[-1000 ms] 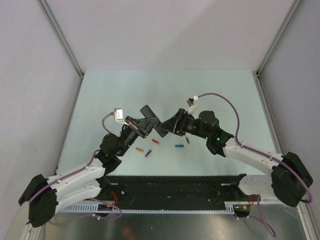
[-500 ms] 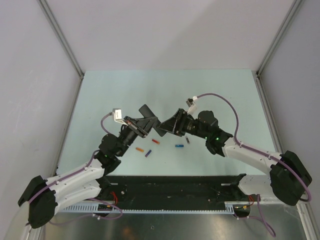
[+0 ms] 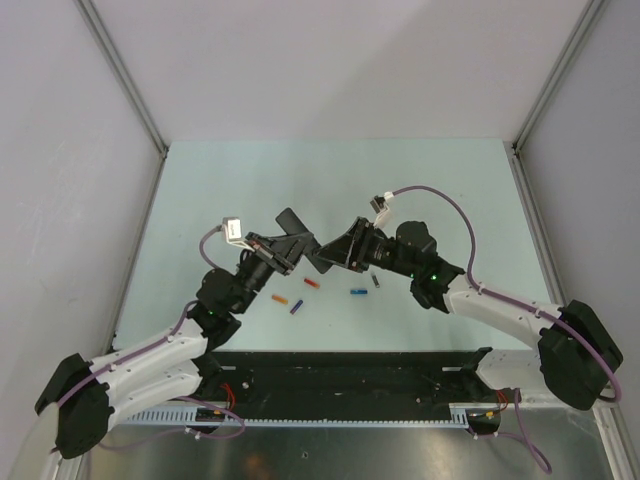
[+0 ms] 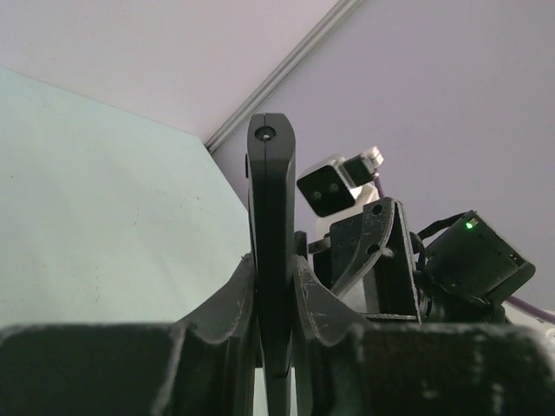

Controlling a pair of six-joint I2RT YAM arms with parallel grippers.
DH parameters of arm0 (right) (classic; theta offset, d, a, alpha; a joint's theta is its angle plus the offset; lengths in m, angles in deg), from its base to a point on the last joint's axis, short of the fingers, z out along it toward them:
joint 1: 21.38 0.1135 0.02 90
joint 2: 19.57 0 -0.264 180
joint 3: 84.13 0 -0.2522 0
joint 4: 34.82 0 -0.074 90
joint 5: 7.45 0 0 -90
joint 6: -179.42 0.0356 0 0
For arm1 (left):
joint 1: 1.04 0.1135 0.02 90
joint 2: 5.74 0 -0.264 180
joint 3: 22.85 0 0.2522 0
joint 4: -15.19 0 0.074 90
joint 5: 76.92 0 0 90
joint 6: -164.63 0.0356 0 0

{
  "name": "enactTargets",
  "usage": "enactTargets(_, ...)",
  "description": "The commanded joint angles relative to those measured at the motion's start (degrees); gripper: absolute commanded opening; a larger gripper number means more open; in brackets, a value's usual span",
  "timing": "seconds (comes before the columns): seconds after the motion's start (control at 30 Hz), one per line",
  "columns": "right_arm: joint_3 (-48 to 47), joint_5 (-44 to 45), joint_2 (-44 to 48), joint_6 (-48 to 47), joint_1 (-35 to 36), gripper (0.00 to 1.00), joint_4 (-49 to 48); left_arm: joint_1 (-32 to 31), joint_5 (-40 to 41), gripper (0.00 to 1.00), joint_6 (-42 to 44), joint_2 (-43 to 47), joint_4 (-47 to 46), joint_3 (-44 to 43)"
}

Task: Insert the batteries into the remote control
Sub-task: Remove the battery cover from the remote control.

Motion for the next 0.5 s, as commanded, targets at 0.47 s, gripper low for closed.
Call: enactTargets(0.47,-13.6,15.7,8.8,-21.7,2.4,0.84,33.9,2.2,-5.1,0.0,-5.8,-1.9,2.0,-1.5)
